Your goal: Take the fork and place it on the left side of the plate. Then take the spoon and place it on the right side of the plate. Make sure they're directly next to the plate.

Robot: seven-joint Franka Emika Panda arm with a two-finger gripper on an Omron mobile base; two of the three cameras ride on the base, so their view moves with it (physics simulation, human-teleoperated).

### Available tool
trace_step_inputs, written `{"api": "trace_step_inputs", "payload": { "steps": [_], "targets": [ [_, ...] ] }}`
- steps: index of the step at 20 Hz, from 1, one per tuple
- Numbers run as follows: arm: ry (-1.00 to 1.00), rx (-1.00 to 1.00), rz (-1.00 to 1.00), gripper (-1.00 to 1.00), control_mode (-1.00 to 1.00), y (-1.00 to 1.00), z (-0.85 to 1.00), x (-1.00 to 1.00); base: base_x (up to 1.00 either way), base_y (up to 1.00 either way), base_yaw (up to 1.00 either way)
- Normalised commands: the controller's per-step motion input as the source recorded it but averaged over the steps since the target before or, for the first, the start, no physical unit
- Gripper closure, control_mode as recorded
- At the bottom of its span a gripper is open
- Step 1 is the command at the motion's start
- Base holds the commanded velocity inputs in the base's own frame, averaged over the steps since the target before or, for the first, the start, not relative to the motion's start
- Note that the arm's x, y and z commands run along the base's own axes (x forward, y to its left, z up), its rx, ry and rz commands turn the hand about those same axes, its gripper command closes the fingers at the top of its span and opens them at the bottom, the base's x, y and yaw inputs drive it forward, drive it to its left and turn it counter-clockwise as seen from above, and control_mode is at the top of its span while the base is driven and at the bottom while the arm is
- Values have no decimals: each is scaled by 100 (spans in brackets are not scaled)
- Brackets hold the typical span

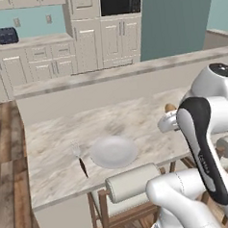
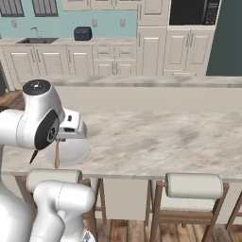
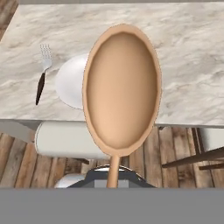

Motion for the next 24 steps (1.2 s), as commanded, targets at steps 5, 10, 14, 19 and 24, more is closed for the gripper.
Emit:
{"api": "trace_step_inputs", "payload": {
  "steps": [5, 10, 14, 19, 24],
  "targets": [
    [0, 0, -5, 100, -100, 0, -20, 70, 0, 0, 0],
    [2, -2, -7, 100, -100, -2, -34, 56, 0, 0, 0],
    [0, 0, -3, 100, -100, -23, -52, 16, 0, 0, 0],
    [0, 0, 0, 100, -100, -16, -43, 2, 0, 0, 0],
    [4, 0, 0, 100, -100, -8, -40, 13, 0, 0, 0]
  ]
}}
